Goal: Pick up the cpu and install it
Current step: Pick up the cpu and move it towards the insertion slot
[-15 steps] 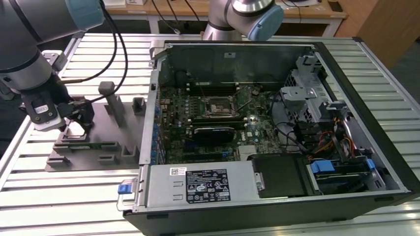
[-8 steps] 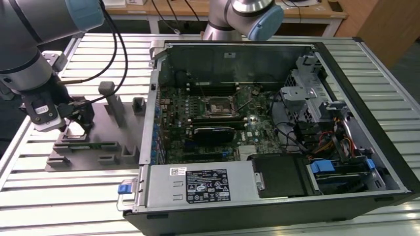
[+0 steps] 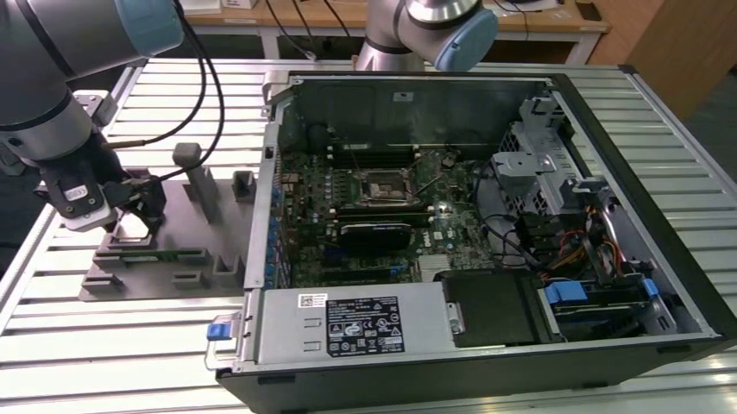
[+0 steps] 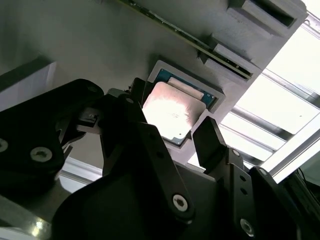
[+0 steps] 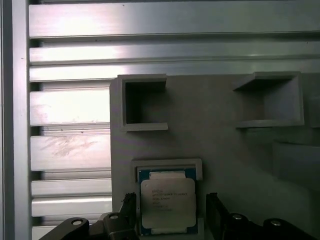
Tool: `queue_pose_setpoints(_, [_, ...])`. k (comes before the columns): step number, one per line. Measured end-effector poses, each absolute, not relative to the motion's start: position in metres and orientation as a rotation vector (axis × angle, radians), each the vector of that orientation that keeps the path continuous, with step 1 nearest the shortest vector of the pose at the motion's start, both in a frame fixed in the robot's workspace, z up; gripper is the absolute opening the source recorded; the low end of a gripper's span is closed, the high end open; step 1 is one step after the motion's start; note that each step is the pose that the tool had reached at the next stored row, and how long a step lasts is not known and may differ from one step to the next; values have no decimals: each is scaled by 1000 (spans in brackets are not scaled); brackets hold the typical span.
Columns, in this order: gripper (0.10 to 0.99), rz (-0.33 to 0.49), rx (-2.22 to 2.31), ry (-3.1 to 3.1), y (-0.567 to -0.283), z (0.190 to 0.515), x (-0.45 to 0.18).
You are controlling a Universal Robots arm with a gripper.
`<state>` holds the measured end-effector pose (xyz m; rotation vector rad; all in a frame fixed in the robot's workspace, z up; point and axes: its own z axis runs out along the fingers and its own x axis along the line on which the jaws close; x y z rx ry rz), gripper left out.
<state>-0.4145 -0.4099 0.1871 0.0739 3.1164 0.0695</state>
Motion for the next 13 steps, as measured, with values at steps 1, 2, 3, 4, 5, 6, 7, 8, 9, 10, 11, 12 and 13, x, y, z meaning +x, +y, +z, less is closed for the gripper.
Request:
queue_pose_setpoints(1, [663, 70, 68, 3117, -410, 187, -415])
queue_pose_setpoints(2, [663, 69, 62, 3117, -410, 186, -415])
queue_pose_setpoints(3, [663, 69, 61, 3117, -410, 186, -415])
queue_pose_setpoints(4, [663, 69, 60, 3117, -410, 185, -415])
queue_pose_setpoints(5, [663, 70, 60, 3117, -410, 185, -415])
queue_pose_setpoints(6, [663, 70, 60, 3117, -410, 184, -415])
queue_pose_setpoints(7, [663, 70, 59, 3117, -410, 183, -415])
queue_pose_setpoints(8, [663, 70, 59, 3117, -410, 183, -415])
queue_pose_setpoints(9, [663, 69, 59, 3117, -410, 182, -415])
queue_pose_setpoints(10, [663, 69, 59, 3117, -410, 182, -415])
queue_pose_setpoints(11, [663, 69, 59, 3117, -410, 182, -415])
queue_pose_setpoints(12, [663, 69, 59, 3117, -410, 182, -415])
queue_pose_setpoints(13, [663, 70, 59, 3117, -410, 182, -415])
